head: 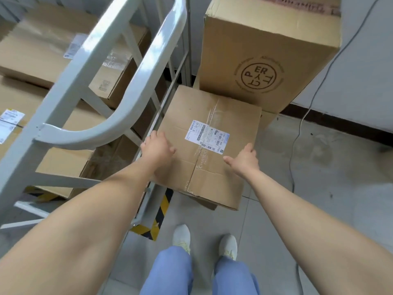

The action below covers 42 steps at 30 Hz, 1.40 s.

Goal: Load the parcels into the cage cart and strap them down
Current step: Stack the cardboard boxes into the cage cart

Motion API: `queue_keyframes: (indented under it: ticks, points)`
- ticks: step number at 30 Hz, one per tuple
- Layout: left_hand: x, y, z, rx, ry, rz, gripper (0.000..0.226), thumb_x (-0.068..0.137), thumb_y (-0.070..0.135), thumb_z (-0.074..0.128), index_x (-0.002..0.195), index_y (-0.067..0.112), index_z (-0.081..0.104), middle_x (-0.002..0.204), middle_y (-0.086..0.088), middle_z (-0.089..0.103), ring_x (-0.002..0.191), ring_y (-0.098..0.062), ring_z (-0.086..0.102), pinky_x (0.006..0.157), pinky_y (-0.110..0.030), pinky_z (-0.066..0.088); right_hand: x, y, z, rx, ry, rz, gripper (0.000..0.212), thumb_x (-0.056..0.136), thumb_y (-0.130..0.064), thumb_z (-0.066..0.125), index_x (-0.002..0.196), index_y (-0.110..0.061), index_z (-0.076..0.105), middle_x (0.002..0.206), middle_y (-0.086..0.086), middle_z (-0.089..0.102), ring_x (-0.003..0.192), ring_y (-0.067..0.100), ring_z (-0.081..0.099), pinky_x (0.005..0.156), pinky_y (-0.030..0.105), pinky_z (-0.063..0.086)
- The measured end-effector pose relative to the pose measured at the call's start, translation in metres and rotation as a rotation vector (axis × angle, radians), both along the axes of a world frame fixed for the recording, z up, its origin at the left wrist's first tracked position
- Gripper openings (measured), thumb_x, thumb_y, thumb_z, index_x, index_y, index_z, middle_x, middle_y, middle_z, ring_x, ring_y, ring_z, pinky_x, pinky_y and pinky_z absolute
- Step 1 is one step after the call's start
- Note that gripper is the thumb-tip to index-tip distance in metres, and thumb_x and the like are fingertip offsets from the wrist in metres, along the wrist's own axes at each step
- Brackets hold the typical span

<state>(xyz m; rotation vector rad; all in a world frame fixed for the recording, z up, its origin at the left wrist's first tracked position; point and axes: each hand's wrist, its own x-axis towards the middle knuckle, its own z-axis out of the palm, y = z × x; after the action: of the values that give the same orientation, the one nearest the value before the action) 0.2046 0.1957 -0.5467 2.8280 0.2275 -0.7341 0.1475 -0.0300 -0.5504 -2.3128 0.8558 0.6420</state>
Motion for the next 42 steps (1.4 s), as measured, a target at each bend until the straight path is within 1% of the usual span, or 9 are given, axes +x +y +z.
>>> queue_keyframes:
  ticks: [2, 3, 6, 9, 14, 24, 28, 36, 42]
  points:
    - [0.006, 0.004, -0.018, -0.087, 0.032, 0.093, 0.073, 0.083, 0.046, 0.064, 0.139, 0.014, 0.031, 0.137, -0.011, 0.041, 0.125, -0.032, 0.042, 0.103, -0.051, 0.037, 0.003, -0.001, -0.018, 0.064, -0.025, -0.131, 0.102, 0.082, -0.037, 0.072, 0.15, -0.005, 0.002, 0.156, 0.018, 0.014, 0.137, 0.037, 0.033, 0.111, 0.046, 0.031]
    - [0.009, 0.006, -0.026, -0.149, 0.04, 0.155, 0.081, 0.078, 0.049, 0.068, 0.14, 0.016, 0.028, 0.138, -0.01, 0.041, 0.126, -0.033, 0.042, 0.103, -0.053, 0.037, 0.005, -0.003, -0.026, 0.107, -0.045, -0.207, 0.104, 0.081, -0.035, 0.073, 0.15, -0.005, 0.002, 0.155, 0.019, 0.017, 0.135, 0.036, 0.035, 0.111, 0.044, 0.032]
    - [0.017, 0.006, -0.036, -0.306, 0.048, 0.351, 0.1, 0.066, 0.055, 0.077, 0.142, 0.015, 0.025, 0.143, -0.009, 0.037, 0.129, -0.032, 0.04, 0.103, -0.054, 0.038, 0.008, -0.004, -0.04, 0.26, -0.073, -0.444, 0.095, 0.074, -0.034, 0.08, 0.141, -0.007, 0.018, 0.145, 0.016, 0.036, 0.125, 0.033, 0.047, 0.105, 0.043, 0.04]
    - [0.02, -0.006, -0.032, -0.271, 0.048, 0.449, 0.106, 0.065, 0.058, 0.077, 0.144, 0.012, 0.024, 0.145, -0.009, 0.031, 0.133, -0.032, 0.033, 0.106, -0.054, 0.035, 0.007, -0.007, -0.041, 0.308, -0.089, -0.575, 0.092, 0.067, -0.032, 0.085, 0.133, -0.01, 0.026, 0.139, 0.013, 0.044, 0.121, 0.031, 0.05, 0.103, 0.042, 0.043]
    - [0.007, -0.023, -0.004, -0.239, 0.028, 0.46, 0.113, 0.061, 0.063, 0.076, 0.145, 0.012, 0.021, 0.147, -0.009, 0.027, 0.137, -0.031, 0.025, 0.108, -0.053, 0.029, -0.011, -0.018, -0.014, 0.28, -0.063, -0.634, 0.094, 0.062, -0.034, 0.088, 0.132, -0.009, 0.029, 0.137, 0.012, 0.047, 0.121, 0.03, 0.05, 0.102, 0.043, 0.043]
    - [-0.056, -0.072, 0.131, -0.284, 0.022, 0.427, 0.114, 0.062, 0.062, 0.076, 0.144, 0.006, 0.021, 0.149, -0.012, 0.026, 0.136, -0.033, 0.026, 0.11, -0.051, 0.027, -0.076, -0.059, 0.134, 0.223, -0.11, -0.68, 0.091, 0.066, -0.029, 0.086, 0.134, -0.008, 0.028, 0.139, 0.013, 0.045, 0.121, 0.031, 0.05, 0.099, 0.037, 0.044]
    - [-0.085, -0.099, 0.188, -0.319, -0.026, 0.414, 0.117, 0.061, 0.065, 0.075, 0.144, 0.006, 0.019, 0.15, -0.012, 0.025, 0.136, -0.032, 0.026, 0.109, -0.05, 0.03, -0.106, -0.083, 0.198, 0.203, -0.18, -0.653, 0.092, 0.066, -0.029, 0.085, 0.134, -0.007, 0.028, 0.139, 0.015, 0.045, 0.118, 0.031, 0.052, 0.091, 0.035, 0.043]
    - [-0.16, -0.135, 0.305, -0.405, -0.213, 0.421, 0.118, 0.059, 0.065, 0.076, 0.145, 0.006, 0.019, 0.149, -0.011, 0.026, 0.136, -0.033, 0.026, 0.109, -0.05, 0.029, -0.177, -0.122, 0.314, 0.213, -0.357, -0.57, 0.098, 0.068, -0.032, 0.085, 0.14, -0.003, 0.024, 0.143, 0.017, 0.04, 0.126, 0.031, 0.046, 0.093, 0.032, 0.04]
    - [-0.193, -0.124, 0.404, -0.489, -0.406, 0.439, 0.121, 0.062, 0.059, 0.078, 0.148, 0.003, 0.013, 0.154, -0.012, 0.019, 0.14, -0.035, 0.019, 0.113, -0.052, 0.022, -0.193, -0.12, 0.402, 0.251, -0.523, -0.48, 0.096, 0.063, -0.034, 0.087, 0.135, -0.004, 0.031, 0.139, 0.018, 0.044, 0.125, 0.032, 0.046, 0.1, 0.039, 0.042]
